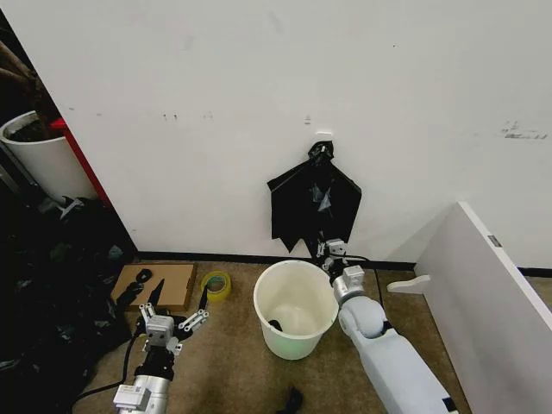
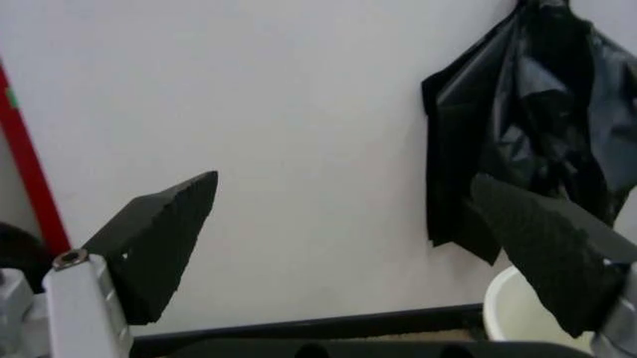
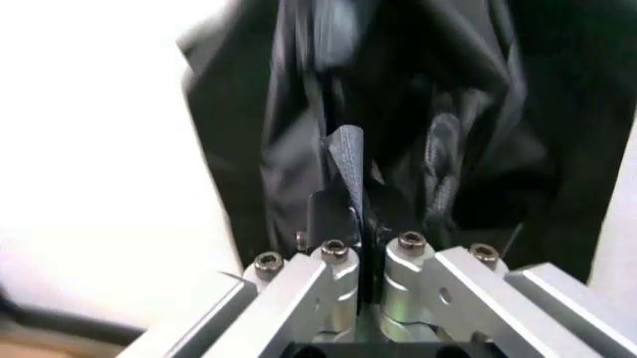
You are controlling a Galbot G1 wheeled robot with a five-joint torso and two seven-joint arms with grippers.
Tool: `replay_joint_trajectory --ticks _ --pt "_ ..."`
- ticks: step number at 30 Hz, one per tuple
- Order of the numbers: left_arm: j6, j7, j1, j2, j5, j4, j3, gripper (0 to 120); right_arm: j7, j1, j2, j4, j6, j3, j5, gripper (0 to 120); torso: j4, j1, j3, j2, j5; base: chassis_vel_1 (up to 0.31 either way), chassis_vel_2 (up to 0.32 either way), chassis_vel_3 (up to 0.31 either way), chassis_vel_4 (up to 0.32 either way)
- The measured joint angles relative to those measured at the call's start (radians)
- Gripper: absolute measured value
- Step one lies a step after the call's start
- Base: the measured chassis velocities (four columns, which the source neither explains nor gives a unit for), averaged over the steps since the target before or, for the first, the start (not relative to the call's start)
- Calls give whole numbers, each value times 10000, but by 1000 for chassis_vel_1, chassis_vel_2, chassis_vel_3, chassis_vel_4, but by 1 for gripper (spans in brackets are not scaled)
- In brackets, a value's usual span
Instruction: Place the garbage bag over the trash bin.
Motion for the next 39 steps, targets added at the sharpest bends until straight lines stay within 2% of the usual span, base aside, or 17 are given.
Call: replay_joint_trajectory --ticks 1,4,7,9,10,12,13,15,16,20,22,23,25,30,31,37,39 --pt "0 0 0 0 0 0 0 100 0 0 0 0 0 0 0 0 0 0 0 0 0 0 0 0 0" --pt "285 44 -314 615 -345 -85 142 100 -341 -780 -275 1307 5 370 1155 0 1 0 -1 0 -3 0 0 0 0" --pt "669 134 -878 1731 -993 -192 372 100 -564 -1508 -446 2178 17 633 1789 0 -3 0 0 0 -2 0 0 0 0" --pt "741 146 -1024 1983 -1151 -217 433 100 -635 -1662 -459 2333 45 684 1876 0 -1 0 -1 0 -2 0 0 0 0" --pt "900 180 -1392 2566 -1533 -261 604 100 -775 -1923 -466 2601 118 772 1990 0 -5 0 -1 0 1 0 0 0 0" --pt "1050 211 -1805 3070 -1920 -290 797 100 -877 -2103 -456 2804 184 837 2054 0 -1 0 0 0 -1 0 0 0 0" --pt "1191 248 -2199 3525 -2271 -347 948 100 -942 -2179 -429 2948 233 841 2083 0 -8 0 0 0 -5 0 0 0 0" --pt "1412 279 -2832 4116 -2806 -384 1215 100 -984 -2182 -381 3036 279 753 2039 0 7 0 0 0 2 0 0 0 0" --pt "1412 279 -2832 4116 -2806 -384 1215 100 -984 -2182 -381 3036 279 753 2039 0 7 0 0 0 2 0 0 0 0" --pt "1912 296 -4620 4937 -3925 -120 2447 100 -1011 -2200 -303 3107 366 751 1814 0 -2 3 2 -1 -1 0 0 0 0" --pt "2127 269 -5962 5257 -4550 218 3722 100 -1011 -2214 -268 3168 397 814 1790 0 -1 3 2 0 0 0 0 0 0" --pt "2127 269 -5962 5257 -4550 218 3722 100 -1011 -2214 -268 3168 397 814 1790 0 -1 3 2 0 0 0 0 0 0" --pt "2227 264 -7241 5387 -5015 607 4853 100 -1015 -2235 -246 3216 423 886 1788 0 -2 3 2 -1 -3 0 0 0 0" --pt "2308 290 -9850 5244 -5782 1691 6880 100 -1087 -2294 -262 3257 525 1071 1737 0 1 2 2 -1 -1 0 0 0 0" --pt "2308 290 -9850 5244 -5782 1691 6880 100 -1087 -2294 -262 3257 525 1071 1737 0 1 2 2 -1 -1 0 0 0 0" --pt "2551 423 -12619 4781 -6386 2948 9559 100 -1174 -2264 -216 3189 675 1210 1504 0 -2 3 2 -1 2 0 0 0 0" --pt "2619 468 -12979 4711 -6438 3131 9881 100 -1183 -2258 -195 3165 703 1225 1465 0 1 3 2 -1 0 0 0 0 0"
